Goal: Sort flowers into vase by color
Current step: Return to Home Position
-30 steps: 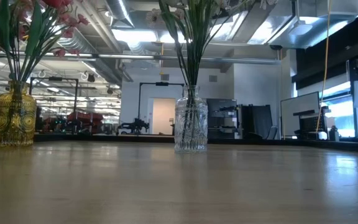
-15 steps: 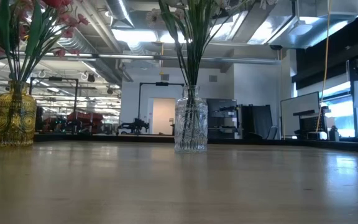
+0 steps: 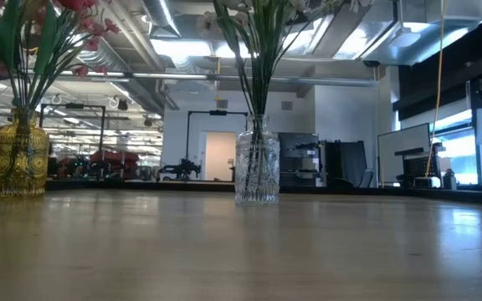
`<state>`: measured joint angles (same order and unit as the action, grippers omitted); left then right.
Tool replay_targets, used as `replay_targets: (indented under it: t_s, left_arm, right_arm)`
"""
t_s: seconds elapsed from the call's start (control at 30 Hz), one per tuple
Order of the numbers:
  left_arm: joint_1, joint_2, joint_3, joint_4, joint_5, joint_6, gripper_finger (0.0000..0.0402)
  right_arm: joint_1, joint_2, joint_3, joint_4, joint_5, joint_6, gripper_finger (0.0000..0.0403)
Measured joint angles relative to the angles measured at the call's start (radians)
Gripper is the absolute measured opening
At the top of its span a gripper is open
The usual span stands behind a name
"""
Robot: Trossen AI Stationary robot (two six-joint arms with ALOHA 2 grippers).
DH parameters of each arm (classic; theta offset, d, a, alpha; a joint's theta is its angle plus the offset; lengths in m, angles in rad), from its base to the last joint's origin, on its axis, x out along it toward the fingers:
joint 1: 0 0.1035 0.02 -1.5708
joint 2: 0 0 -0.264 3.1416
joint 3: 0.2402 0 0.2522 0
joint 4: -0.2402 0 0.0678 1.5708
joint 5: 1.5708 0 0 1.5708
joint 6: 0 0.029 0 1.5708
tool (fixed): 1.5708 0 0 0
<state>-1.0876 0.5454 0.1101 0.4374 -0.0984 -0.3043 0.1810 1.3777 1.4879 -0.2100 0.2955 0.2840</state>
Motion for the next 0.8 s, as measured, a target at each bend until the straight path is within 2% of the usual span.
replay_targets:
  t_s: [0.33,0.5,0.8]
  left_arm:
    - [0.195,-0.001,-0.062,0.031,0.039,0.027,0.0006]
    - [0.275,-0.028,-0.103,0.030,0.118,0.022,0.0006]
    - [0.405,-0.086,-0.103,-0.002,0.092,0.070,0.0006]
  right_arm:
    - [0.000,0.000,0.000,-0.001,0.000,-0.001,0.0005]
    - [0.000,0.000,0.000,-0.001,0.001,-0.026,0.0005]
    - [0.002,0.000,0.000,0.003,0.000,-0.027,0.0005]
